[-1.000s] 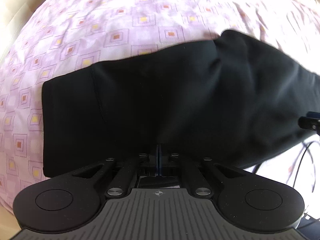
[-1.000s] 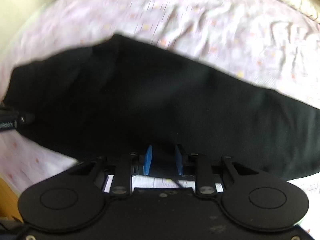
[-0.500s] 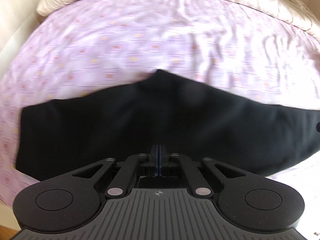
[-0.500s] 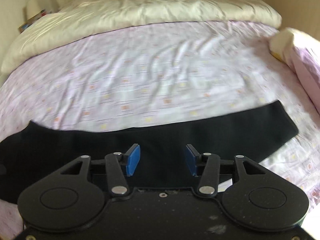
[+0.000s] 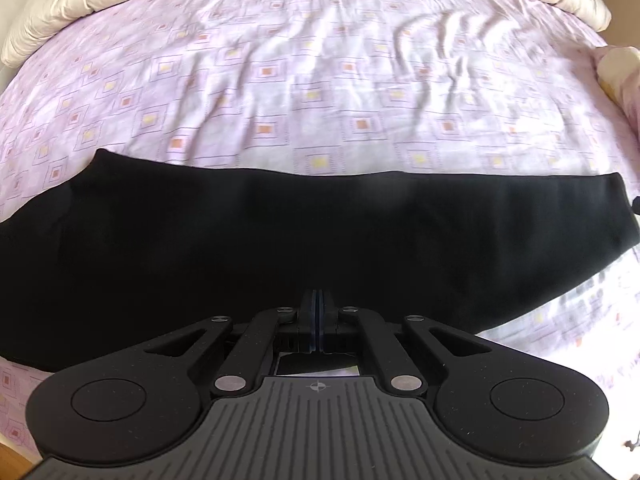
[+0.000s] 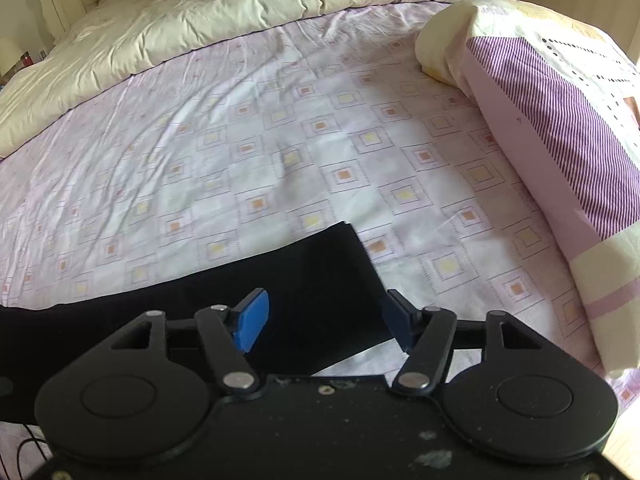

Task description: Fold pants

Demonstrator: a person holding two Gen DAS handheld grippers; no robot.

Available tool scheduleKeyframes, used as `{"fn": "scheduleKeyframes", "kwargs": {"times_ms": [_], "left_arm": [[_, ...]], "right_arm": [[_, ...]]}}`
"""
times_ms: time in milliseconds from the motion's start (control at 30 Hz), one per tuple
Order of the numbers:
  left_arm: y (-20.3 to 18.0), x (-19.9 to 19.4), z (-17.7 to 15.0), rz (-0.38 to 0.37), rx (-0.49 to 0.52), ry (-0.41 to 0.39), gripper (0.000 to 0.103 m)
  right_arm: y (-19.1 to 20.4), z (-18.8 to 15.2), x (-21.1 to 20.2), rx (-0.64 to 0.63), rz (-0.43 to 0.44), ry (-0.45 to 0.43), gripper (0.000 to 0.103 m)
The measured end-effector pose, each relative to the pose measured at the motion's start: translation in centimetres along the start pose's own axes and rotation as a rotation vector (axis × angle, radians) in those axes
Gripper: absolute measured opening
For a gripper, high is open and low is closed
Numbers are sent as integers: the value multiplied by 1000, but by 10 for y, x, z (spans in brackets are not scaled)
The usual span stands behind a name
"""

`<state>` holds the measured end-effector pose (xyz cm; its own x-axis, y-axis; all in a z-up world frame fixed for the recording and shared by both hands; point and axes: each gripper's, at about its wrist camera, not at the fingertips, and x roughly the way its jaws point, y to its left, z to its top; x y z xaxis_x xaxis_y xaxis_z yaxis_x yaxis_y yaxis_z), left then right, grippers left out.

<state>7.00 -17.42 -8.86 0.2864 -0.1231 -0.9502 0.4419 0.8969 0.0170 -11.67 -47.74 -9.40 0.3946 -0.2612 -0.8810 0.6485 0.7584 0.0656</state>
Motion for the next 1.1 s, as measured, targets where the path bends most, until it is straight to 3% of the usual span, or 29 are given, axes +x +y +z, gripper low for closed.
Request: {"fn": "scheduleKeyframes", "kwargs": {"times_ms": [233, 433, 500, 600, 633, 700, 800, 867, 1100], "left_arm": [[-22, -4, 3, 23, -3, 4, 2], [-29, 0, 10, 47, -21, 27, 2], [-32, 0, 13, 53, -17, 36, 2], [-41, 4, 20, 55, -2, 51, 2], [-44, 6, 22, 52, 5, 56, 2], [-53, 9, 27, 44, 23, 62, 2], [-71, 16, 34, 21, 60, 68, 2], [-86, 20, 38, -1, 86, 71, 2], [-135, 43, 40, -87, 212, 82, 2]], "right_arm": [[-37, 19, 33, -5, 98, 98, 78], [-45, 24, 76, 10, 233, 256, 79], [-45, 26, 84, 0, 289, 266, 94], [-41, 33, 92, -35, 351, 290, 95], [-40, 36, 94, -40, 387, 295, 93], [-40, 40, 100, -22, 439, 324, 64], [-42, 42, 100, -54, 429, 322, 35], [-54, 41, 99, 10, 479, 337, 18], [-46, 43, 67, 19, 472, 269, 15]]}}
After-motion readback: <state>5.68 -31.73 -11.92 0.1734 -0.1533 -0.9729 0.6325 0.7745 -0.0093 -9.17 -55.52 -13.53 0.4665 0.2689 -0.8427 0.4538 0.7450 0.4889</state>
